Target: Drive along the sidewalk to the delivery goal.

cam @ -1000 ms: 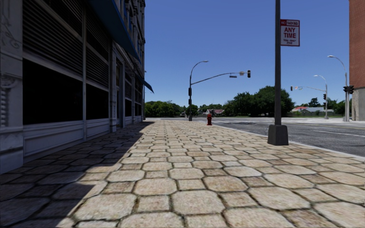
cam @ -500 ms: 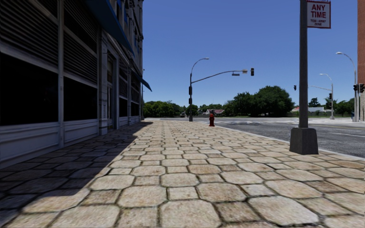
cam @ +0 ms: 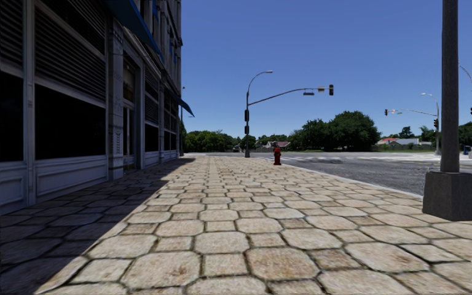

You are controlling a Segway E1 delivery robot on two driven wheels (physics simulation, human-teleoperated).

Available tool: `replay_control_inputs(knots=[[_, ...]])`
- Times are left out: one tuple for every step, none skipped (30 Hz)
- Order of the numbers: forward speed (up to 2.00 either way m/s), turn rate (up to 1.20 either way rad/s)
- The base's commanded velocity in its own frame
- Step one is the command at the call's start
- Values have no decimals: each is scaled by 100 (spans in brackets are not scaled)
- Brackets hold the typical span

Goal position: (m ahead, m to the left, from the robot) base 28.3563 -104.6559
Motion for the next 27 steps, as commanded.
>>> replay_control_inputs(knots=[[200,0],[200,0],[200,0],[200,0],[200,0],[200,0],[200,0],[200,0],[200,0],[200,0],[200,0],[200,0],[200,0],[200,0],[200,0],[200,0],[200,0],[200,0],[200,0],[200,0],[200,0],[200,0],[200,0],[200,0],[200,0],[200,0],[200,0]])
